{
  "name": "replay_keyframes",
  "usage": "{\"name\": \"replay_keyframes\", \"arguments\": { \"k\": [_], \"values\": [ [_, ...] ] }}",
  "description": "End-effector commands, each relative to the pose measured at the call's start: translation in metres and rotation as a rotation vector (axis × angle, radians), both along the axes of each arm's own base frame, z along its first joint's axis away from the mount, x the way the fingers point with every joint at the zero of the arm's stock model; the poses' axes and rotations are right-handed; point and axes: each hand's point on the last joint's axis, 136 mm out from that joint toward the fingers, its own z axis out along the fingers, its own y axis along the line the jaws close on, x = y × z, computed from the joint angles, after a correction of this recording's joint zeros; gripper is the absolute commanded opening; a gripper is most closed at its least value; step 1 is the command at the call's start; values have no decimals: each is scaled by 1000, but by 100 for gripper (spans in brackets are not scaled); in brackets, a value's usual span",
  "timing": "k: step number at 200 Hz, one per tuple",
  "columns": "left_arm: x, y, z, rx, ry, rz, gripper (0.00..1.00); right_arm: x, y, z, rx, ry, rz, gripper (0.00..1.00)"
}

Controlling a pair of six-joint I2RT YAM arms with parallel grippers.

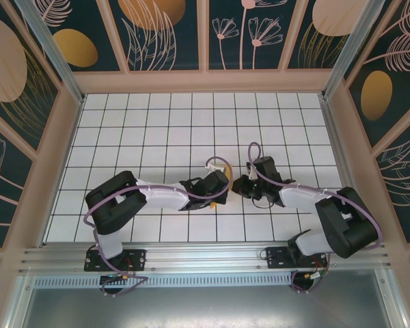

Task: Fold a paper plane with a square sheet of paper (pick it up from the middle)
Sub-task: Fourth fold the wing at the center of the table.

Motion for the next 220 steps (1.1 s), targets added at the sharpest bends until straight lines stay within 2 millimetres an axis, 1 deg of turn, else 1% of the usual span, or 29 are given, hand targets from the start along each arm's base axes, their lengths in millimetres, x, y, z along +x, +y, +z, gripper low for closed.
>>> {"name": "replay_keyframes", "arguments": {
  "k": [1,35,55,102,123,136,157,182,197,199,201,203,220],
  "values": [
    [-2,8,-5,-33,15,59,2,3,5,6,43,-14,9,11],
    [-1,11,3,-104,4,93,1,9,10,4,47,-12,14,10],
    [-3,11,5,-138,6,99,0,13,12,1,48,-3,17,8],
    [-1,11,15,-212,1,107,0,23,20,-1,62,-4,22,8],
    [1,15,17,-235,7,113,0,27,22,-1,58,-7,28,8],
    [1,16,19,-261,12,114,0,28,23,-6,49,8,36,7],
    [4,21,20,-294,27,122,0,25,20,-21,18,41,35,8],
    [7,33,14,-341,53,148,0,23,12,-39,-52,73,32,7],
    [7,37,13,-379,69,147,0,23,11,-42,-67,76,37,7],
    [7,37,13,-383,70,148,0,23,11,-43,-70,76,37,7],
    [7,36,22,-403,61,143,0,23,10,-43,-71,76,37,7],
    [8,36,24,-410,58,144,0,23,11,-43,-73,73,38,7],
    [9,39,28,-441,56,146,0,25,9,-44,-90,73,45,6]
  ]
}}
